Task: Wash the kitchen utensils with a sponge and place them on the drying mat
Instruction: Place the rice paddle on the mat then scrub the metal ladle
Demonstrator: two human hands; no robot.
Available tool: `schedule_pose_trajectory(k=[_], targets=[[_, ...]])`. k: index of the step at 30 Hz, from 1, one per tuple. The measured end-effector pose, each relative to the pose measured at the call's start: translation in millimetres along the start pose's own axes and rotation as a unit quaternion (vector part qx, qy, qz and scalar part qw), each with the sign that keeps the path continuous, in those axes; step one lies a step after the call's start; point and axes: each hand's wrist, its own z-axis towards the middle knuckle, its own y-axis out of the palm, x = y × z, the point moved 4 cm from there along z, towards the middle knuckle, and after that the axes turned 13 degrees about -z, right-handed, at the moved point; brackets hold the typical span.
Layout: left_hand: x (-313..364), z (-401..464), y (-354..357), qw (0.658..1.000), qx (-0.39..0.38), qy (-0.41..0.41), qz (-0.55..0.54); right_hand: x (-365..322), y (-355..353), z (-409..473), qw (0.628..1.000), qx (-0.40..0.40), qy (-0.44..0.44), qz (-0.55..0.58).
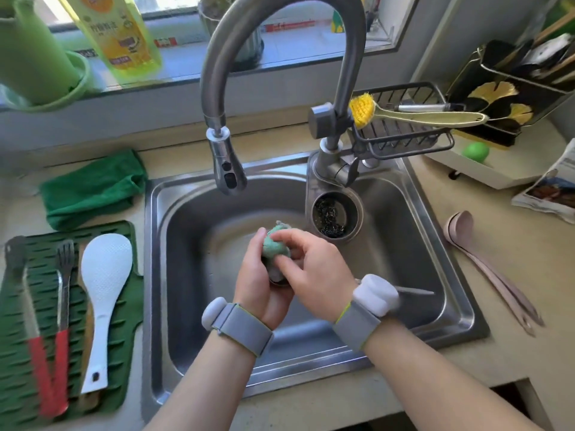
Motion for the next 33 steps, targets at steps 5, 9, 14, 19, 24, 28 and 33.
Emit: schedule_pose_trajectory(k=[5,9,14,19,24,28,33], targets=[[7.8,4.4,5.9,1.0,-0.003,-0.007,0.001,9.1,-0.7,5.3,0.892,0.085,-0.249,-0.368],[7.0,6.7,19.2,0.999,-0.003,0.04,0.027,-0.6,-8.5,15.9,0.909,0.138,-0.148,-0.365],[-1.5,10.4,17.5,0.985,0.047,0.141,0.084,19.1,5.6,17.7,0.908,-0.135,0.311,0.247],[-11.6,7.0,20.5,0.992,0.036,0.124,0.003,17.1,-0.9,14.0,0.863,-0.006,0.225,0.451],[-9.7,3.2,24.3,0.993,0.003,0.117,-0.009,15.6,-13.6,9.4,0.917,0.186,-0.148,-0.32],[-8.6,5.9,29.0,0.986,0.066,0.147,0.048,13.9,-12.0,8.1,0.934,0.083,-0.049,-0.343],[-12.7,10.1,16.5,0.983,0.099,0.142,0.066,27.9,-4.8,18.9,0.964,-0.151,0.156,0.151]])
